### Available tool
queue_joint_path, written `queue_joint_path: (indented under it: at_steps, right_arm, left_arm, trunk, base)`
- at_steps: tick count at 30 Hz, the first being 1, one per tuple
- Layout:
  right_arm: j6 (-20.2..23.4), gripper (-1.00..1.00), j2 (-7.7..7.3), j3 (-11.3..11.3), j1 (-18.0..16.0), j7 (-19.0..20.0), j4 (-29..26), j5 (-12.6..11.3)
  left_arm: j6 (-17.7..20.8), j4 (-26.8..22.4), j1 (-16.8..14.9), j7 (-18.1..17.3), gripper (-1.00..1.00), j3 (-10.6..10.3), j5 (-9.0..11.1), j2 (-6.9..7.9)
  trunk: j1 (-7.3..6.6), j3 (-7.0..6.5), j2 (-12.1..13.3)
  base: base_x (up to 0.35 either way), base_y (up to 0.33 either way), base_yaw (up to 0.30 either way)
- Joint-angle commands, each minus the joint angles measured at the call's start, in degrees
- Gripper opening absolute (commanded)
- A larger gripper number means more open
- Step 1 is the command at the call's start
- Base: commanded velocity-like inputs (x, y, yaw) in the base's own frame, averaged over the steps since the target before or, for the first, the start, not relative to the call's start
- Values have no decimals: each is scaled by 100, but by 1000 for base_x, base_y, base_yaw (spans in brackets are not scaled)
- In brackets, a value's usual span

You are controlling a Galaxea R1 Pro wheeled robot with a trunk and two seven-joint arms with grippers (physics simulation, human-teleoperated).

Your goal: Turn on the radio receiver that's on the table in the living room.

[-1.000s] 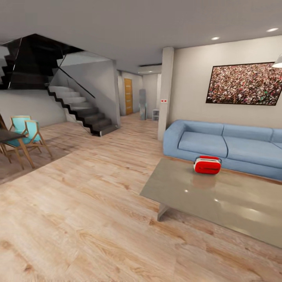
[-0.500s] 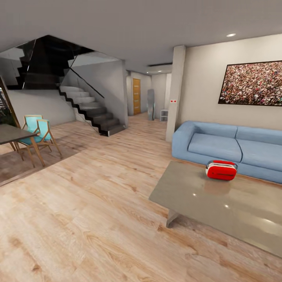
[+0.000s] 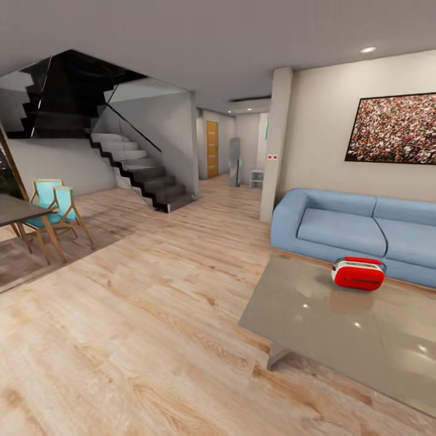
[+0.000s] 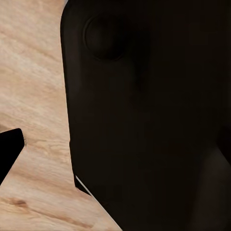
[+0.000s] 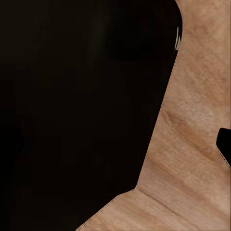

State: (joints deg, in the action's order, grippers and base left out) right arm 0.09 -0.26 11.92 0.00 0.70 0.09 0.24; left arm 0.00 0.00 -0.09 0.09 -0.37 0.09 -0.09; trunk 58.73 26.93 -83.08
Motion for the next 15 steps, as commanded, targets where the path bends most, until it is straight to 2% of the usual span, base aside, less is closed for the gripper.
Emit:
queue_joint_path:
  at_steps: [1,15]
  right_arm:
    - [0,100,0,16,0,0,0,7]
    - [0,100,5,29,0,-38,0,-26]
  left_arm:
    - [0,0,0,0,100,-1,0,0]
    - [-3,0,0,0,100,0,0,0]
  trunk:
    - [0,0,0]
    - [0,0,0]
  base:
    - [316,116,0]
    - [316,116,0]
